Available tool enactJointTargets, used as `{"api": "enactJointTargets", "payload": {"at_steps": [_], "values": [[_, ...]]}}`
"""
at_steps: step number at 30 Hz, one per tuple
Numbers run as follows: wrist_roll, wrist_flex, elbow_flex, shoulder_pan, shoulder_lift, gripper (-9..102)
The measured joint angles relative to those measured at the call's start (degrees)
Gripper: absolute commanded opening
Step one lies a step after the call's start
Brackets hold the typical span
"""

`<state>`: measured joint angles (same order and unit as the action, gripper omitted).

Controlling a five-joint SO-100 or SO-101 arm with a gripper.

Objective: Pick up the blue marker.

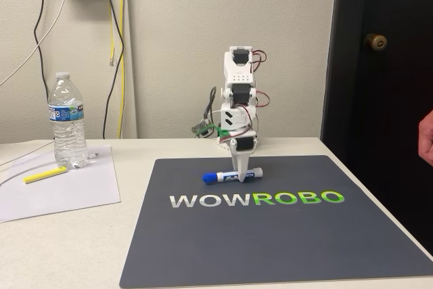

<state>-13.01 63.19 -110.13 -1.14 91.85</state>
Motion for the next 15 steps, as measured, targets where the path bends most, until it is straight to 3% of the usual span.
{"api": "enactJointTargets", "payload": {"at_steps": [7, 15], "values": [[2.81, -0.44, 0.00, -2.29, 11.07, 3], [6.59, -6.42, -0.35, -3.96, 24.43, 3]]}}
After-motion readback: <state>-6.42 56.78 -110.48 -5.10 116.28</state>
